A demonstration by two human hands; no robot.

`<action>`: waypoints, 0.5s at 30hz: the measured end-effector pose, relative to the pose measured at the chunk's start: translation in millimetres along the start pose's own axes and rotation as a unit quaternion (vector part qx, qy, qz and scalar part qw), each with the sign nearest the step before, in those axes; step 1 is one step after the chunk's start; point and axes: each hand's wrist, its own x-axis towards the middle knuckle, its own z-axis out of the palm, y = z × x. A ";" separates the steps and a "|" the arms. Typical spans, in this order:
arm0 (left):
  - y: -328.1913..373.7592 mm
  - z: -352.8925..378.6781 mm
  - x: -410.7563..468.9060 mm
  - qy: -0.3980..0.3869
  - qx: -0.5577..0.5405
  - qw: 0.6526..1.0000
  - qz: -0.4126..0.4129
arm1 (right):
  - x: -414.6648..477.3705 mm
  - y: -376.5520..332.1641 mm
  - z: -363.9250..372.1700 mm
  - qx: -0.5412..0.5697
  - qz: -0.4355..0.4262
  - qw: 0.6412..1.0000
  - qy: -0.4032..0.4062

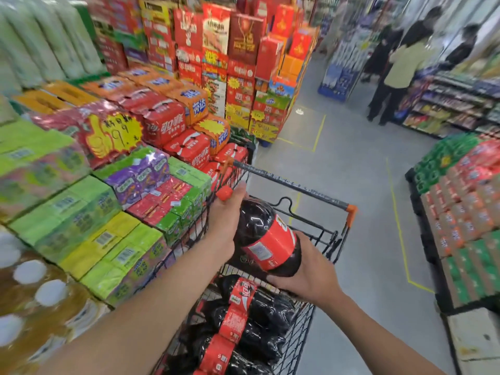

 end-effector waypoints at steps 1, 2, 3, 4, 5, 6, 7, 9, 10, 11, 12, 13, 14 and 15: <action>4.9 -3.0 -10.1 -0.007 0.004 1.000 0.022 | -7.4 -7.2 -5.6 0.001 -0.003 1.000 0.004; 10.2 -6.3 -20.5 -0.012 0.010 0.999 0.043 | -14.6 -13.2 -11.1 0.004 -0.009 1.000 0.007; 14.0 -9.7 -30.0 -0.018 0.015 0.998 0.065 | -20.6 -18.5 -16.4 0.008 -0.016 1.000 0.008; 18.1 -12.8 -40.8 -0.020 0.011 0.996 0.081 | -25.4 -23.3 -21.8 0.012 -0.024 1.000 0.004; 21.2 -16.2 -50.4 -0.014 0.000 0.996 0.088 | -29.4 -28.7 -26.8 0.016 -0.033 0.999 -0.003; 25.2 -19.1 -61.9 -0.004 -0.014 0.996 0.090 | -33.2 -33.2 -30.7 0.019 -0.042 0.999 -0.010; 26.6 -22.4 -69.6 0.016 -0.023 0.995 0.091 | -36.3 -37.8 -34.8 0.022 -0.054 0.998 -0.015; 29.3 -27.8 -87.3 0.051 -0.031 0.994 0.092 | -39.3 -44.0 -40.3 0.027 -0.083 0.996 -0.027; 29.9 -30.9 -96.5 0.069 -0.039 0.993 0.092 | -40.2 -45.4 -42.2 0.029 -0.098 0.994 -0.036; 30.4 -34.7 -104.1 0.087 -0.050 0.990 0.096 | -39.9 -47.5 -43.9 0.031 -0.114 0.992 -0.044; 30.8 -38.8 -111.8 0.105 -0.063 0.987 0.103 | -39.6 -49.4 -44.8 0.031 -0.131 0.989 -0.055; 30.4 -43.5 -118.9 0.123 -0.069 0.984 0.112 | -39.8 -50.8 -43.7 0.031 -0.145 0.987 -0.066; 30.8 -46.7 -127.2 0.140 -0.070 0.980 0.119 | -39.9 -51.6 -41.6 0.033 -0.159 0.984 -0.074; 30.5 -49.5 -135.0 0.155 -0.072 0.977 0.124 | -40.4 -51.9 -38.8 0.039 -0.172 0.981 -0.081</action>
